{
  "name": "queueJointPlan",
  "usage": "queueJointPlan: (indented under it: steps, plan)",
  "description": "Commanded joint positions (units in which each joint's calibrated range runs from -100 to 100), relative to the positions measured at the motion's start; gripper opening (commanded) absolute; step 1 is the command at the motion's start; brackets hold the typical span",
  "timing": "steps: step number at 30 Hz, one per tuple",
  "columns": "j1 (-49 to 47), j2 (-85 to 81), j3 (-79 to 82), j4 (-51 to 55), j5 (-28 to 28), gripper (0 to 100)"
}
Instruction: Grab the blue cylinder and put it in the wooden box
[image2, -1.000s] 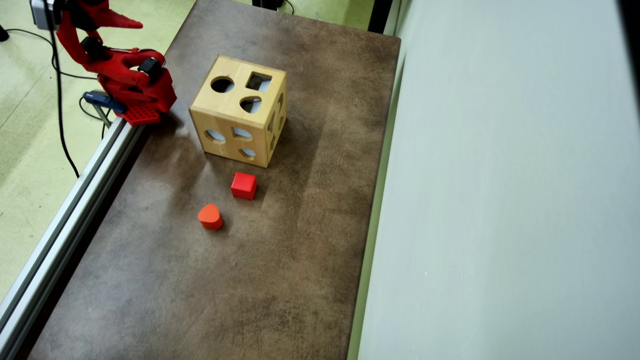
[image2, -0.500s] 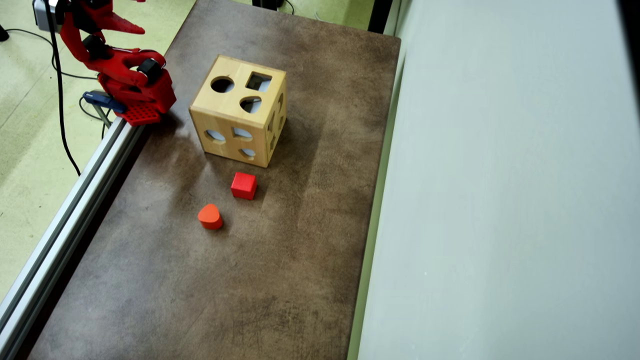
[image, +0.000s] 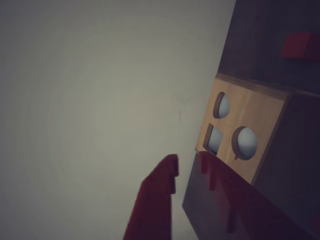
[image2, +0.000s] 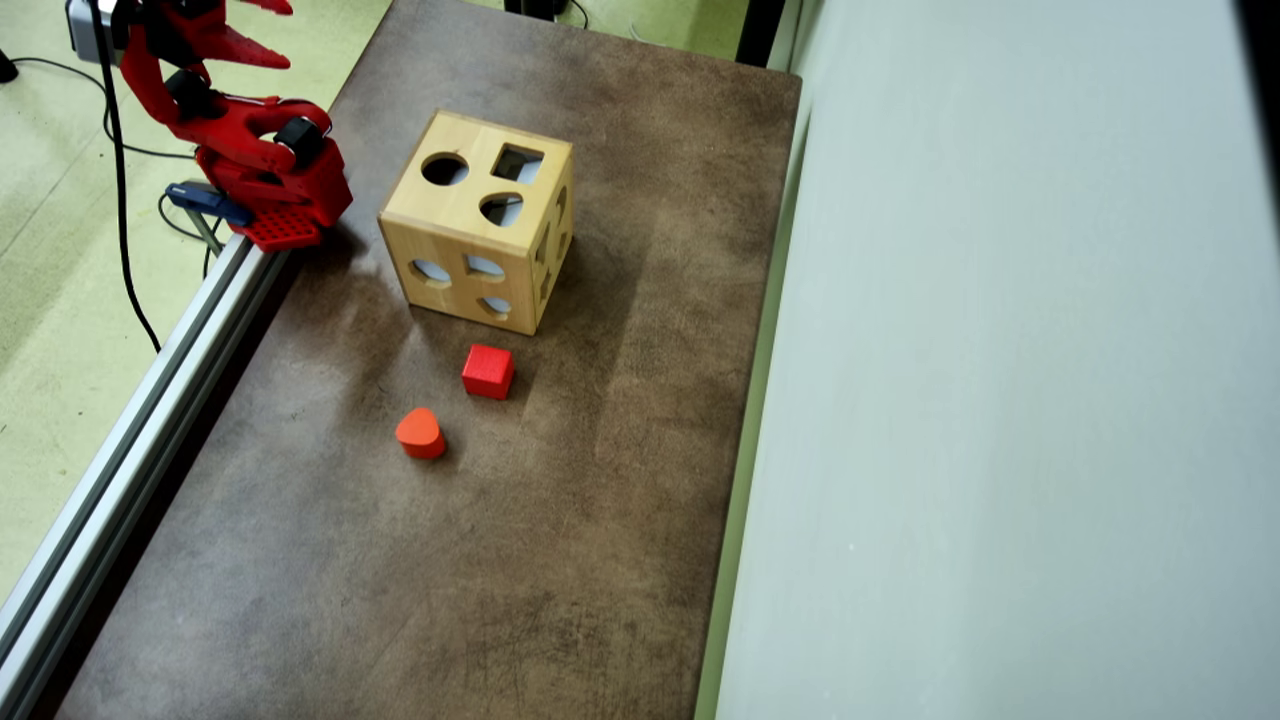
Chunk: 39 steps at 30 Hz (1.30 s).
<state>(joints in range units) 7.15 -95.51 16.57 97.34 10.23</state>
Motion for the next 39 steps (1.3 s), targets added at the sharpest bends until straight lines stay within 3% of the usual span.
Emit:
queueJointPlan:
  steps: [1, 17, 24, 39]
  plan:
    - [0.1, 0.3, 0.1, 0.3, 0.4, 1]
    - [-0.2, 0.3, 0.2, 0.3, -0.3, 2]
    - [-9.7, 0.3, 3.1, 0.3, -0.3, 2]
    - [-9.8, 0.3, 3.3, 0.3, -0.2, 2]
